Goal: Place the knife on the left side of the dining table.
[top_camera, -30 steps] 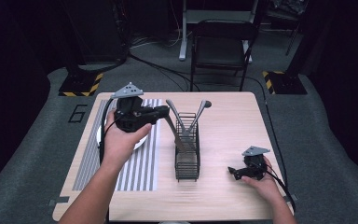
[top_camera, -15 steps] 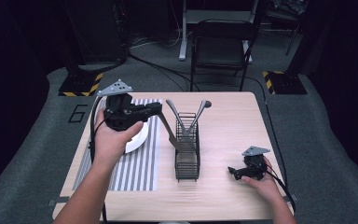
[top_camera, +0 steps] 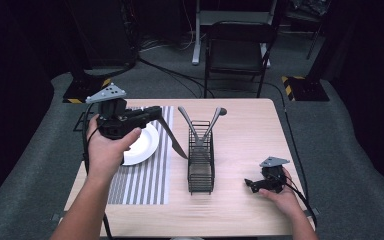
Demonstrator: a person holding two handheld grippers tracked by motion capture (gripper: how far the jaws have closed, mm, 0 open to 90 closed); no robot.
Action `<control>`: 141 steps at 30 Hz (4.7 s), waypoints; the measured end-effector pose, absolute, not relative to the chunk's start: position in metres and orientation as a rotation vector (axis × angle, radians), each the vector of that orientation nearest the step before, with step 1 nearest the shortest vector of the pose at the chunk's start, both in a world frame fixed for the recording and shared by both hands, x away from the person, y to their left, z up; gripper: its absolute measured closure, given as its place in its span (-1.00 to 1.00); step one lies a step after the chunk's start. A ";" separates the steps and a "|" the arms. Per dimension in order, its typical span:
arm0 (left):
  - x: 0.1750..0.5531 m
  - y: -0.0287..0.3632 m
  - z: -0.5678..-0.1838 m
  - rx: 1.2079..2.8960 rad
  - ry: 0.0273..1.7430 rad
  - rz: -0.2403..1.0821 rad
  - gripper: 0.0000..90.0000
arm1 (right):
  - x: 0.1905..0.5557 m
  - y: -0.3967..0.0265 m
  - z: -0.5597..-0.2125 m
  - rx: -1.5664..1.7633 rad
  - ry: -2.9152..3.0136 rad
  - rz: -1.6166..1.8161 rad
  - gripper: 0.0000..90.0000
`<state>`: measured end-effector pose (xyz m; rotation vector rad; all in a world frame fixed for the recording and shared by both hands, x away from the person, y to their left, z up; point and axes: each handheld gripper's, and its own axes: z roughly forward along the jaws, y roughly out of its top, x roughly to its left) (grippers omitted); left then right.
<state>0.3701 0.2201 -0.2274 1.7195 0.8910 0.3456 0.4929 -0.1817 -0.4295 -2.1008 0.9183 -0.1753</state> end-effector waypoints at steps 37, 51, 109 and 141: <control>0.403 0.280 -0.336 1.661 1.209 0.310 0.86 | 0.493 -0.182 -0.430 -2.101 0.919 -0.174 -1.00; 0.405 0.286 -0.348 1.638 1.267 0.294 0.86 | 0.493 -0.182 -0.430 -2.101 0.919 -0.174 -1.00; 0.393 0.376 -0.424 1.366 1.557 0.272 0.70 | 0.493 -0.182 -0.430 -2.101 0.919 -0.174 -1.00; 0.389 0.408 -0.483 1.242 1.736 0.200 0.57 | 0.493 -0.182 -0.430 -2.099 0.924 -0.176 -1.00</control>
